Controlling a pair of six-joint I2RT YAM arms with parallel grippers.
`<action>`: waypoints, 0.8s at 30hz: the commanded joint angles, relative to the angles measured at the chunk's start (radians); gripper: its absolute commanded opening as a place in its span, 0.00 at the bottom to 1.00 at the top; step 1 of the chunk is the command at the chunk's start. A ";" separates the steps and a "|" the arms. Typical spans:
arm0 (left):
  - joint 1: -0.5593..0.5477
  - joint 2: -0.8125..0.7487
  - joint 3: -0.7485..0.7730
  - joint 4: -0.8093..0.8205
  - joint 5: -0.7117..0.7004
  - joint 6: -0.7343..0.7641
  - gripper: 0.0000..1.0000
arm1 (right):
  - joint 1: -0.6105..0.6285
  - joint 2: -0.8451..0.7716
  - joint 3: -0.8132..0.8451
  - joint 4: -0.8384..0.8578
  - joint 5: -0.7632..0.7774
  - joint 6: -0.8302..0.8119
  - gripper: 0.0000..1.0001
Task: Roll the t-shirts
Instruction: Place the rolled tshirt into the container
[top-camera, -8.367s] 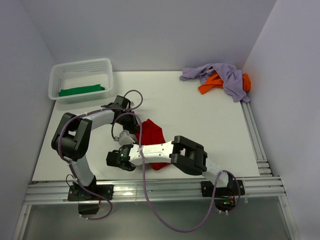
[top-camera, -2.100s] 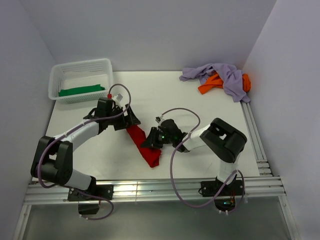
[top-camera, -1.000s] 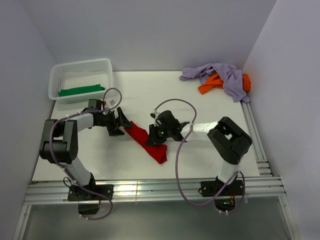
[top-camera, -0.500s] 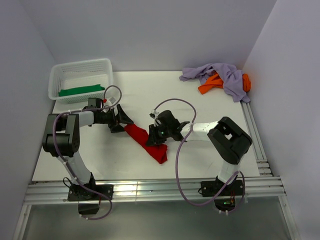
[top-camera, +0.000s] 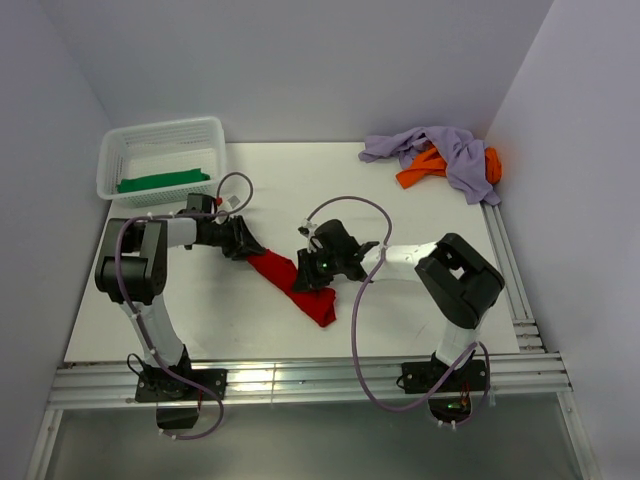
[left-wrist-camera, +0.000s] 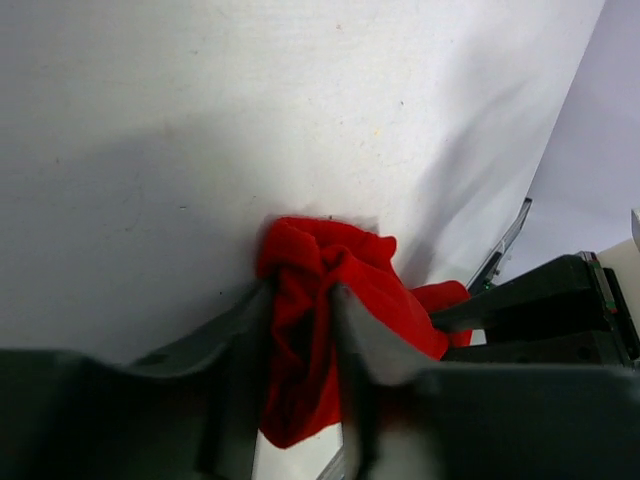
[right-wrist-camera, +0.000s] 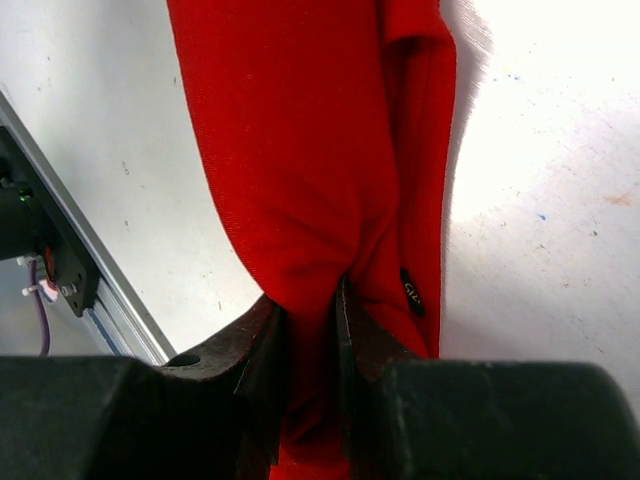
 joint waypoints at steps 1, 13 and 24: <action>-0.008 0.003 0.003 -0.006 -0.065 0.033 0.29 | -0.016 0.058 -0.041 -0.267 0.125 -0.095 0.00; -0.072 -0.168 -0.111 0.043 -0.215 -0.026 0.00 | -0.016 0.024 0.049 -0.373 0.191 -0.118 0.33; -0.167 -0.466 -0.329 0.209 -0.502 -0.169 0.00 | 0.010 -0.100 0.010 -0.384 0.249 -0.061 0.65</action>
